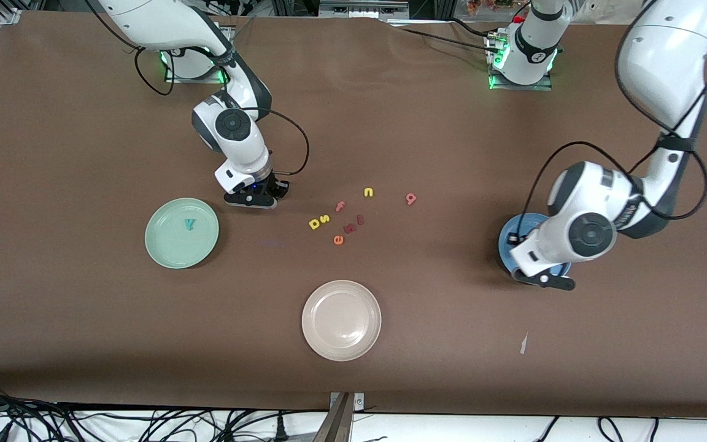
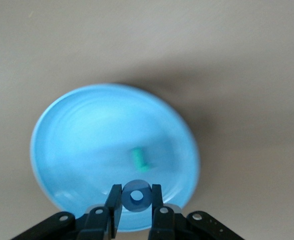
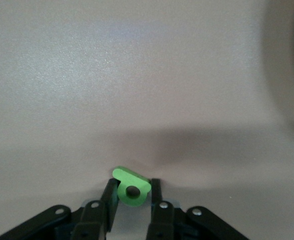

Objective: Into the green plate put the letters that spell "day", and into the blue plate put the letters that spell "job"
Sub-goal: 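Drop the blue o on the blue plate and green d on the green plate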

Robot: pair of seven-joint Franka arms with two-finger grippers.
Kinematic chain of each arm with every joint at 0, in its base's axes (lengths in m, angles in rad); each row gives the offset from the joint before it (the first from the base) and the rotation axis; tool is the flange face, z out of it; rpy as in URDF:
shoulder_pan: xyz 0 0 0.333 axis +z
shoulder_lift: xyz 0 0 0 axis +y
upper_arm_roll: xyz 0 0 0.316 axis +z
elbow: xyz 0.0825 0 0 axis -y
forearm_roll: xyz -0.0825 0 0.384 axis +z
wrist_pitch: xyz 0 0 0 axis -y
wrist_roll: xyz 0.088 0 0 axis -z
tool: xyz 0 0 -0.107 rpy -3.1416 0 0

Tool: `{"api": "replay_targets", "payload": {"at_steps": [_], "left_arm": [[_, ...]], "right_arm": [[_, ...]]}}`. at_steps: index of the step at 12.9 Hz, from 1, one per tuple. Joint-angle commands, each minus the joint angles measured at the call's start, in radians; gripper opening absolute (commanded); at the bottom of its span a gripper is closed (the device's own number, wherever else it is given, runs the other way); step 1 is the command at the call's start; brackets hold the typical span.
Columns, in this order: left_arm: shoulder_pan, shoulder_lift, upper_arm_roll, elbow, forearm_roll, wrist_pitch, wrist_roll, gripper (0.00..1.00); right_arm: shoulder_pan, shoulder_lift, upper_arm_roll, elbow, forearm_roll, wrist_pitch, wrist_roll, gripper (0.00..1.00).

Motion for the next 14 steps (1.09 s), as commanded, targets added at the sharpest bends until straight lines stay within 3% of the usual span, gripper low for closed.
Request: {"api": "replay_targets", "payload": {"at_steps": [1,4,5,6,7,9,11,12,13,14], "left_arm": [[0.083,-0.045,-0.02,-0.139,0.017,0.055,0.056,0.06],[0.111,-0.032,-0.016,-0.239,0.03,0.199,0.056,0.07],[0.116,-0.026,-0.014,-0.256,0.031,0.23,0.056,0.16],[0.12,-0.024,-0.014,-0.255,0.046,0.229,0.056,0.54],[0.119,-0.027,-0.014,-0.247,0.046,0.22,0.057,0.99],[0.114,-0.044,-0.023,-0.229,0.045,0.175,0.054,1.0],[0.111,-0.104,-0.119,-0.201,0.03,0.079,0.037,1.0],[0.11,-0.119,-0.179,-0.183,0.03,0.027,0.019,1.0],[0.117,-0.128,-0.231,-0.177,0.028,0.006,-0.019,1.0],[0.119,-0.145,-0.271,-0.177,0.014,0.006,-0.061,1.0]], "right_arm": [[0.008,-0.018,-0.014,-0.025,-0.003,0.007,-0.003,0.2],[-0.025,-0.102,-0.02,0.012,-0.005,-0.141,-0.143,0.19],[-0.063,-0.127,-0.02,0.023,-0.003,-0.186,-0.22,0.19],[-0.109,-0.151,-0.02,0.026,-0.005,-0.2,-0.315,0.19],[-0.14,-0.17,-0.021,0.026,-0.002,-0.223,-0.404,0.19],[-0.171,-0.19,-0.067,0.027,-0.002,-0.237,-0.529,0.24],[-0.221,-0.19,-0.087,0.021,-0.003,-0.237,-0.612,0.31],[-0.226,-0.188,-0.09,0.023,-0.002,-0.237,-0.627,0.5],[-0.226,-0.188,-0.09,0.026,0.0,-0.237,-0.621,0.59],[-0.226,-0.191,-0.089,0.027,0.0,-0.243,-0.604,0.6]]}}
